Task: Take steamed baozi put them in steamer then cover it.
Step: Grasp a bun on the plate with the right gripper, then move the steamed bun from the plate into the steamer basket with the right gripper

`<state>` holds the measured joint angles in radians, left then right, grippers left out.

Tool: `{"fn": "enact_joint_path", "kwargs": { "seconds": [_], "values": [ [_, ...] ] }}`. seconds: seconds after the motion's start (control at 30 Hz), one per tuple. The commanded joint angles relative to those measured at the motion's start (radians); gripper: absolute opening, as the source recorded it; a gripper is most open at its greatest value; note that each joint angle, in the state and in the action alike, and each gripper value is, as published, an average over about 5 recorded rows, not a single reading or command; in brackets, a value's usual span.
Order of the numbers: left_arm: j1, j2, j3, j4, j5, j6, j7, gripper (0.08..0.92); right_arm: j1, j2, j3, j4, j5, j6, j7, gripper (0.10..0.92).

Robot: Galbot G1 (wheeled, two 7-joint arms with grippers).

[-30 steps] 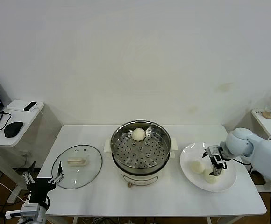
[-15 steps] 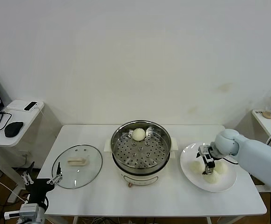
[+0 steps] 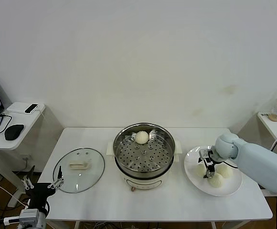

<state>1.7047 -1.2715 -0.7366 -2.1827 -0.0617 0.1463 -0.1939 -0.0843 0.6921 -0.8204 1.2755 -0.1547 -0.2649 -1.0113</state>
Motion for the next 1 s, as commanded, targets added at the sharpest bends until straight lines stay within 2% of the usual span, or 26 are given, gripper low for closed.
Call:
{"fn": "enact_joint_path", "kwargs": {
  "seconds": [0.03, 0.3, 0.4, 0.6, 1.0],
  "values": [
    [0.000, -0.001, 0.001, 0.001, 0.000, 0.000, 0.000, 0.823, -0.002, 0.013, 0.002, -0.014, -0.002, 0.000, -0.002, 0.725],
    [0.003, 0.000, 0.001, -0.004, -0.001, 0.000, -0.001, 0.823, -0.003, 0.029, 0.017, -0.032, -0.015, 0.004, -0.020, 0.589],
    [0.003, 0.001, 0.001, -0.007, -0.002, 0.000, 0.000, 0.823, 0.004, 0.029, 0.020, -0.032, -0.014, 0.006, -0.030, 0.560],
    [0.001, 0.005, 0.003, -0.007, -0.003, 0.002, 0.000, 0.823, 0.077, -0.026, 0.008, 0.032, 0.047, -0.002, -0.044, 0.561],
    [-0.009, 0.007, 0.011, -0.008, -0.008, 0.003, 0.001, 0.823, 0.541, -0.096, -0.214, 0.179, 0.241, -0.038, -0.017, 0.577]
  ]
}}
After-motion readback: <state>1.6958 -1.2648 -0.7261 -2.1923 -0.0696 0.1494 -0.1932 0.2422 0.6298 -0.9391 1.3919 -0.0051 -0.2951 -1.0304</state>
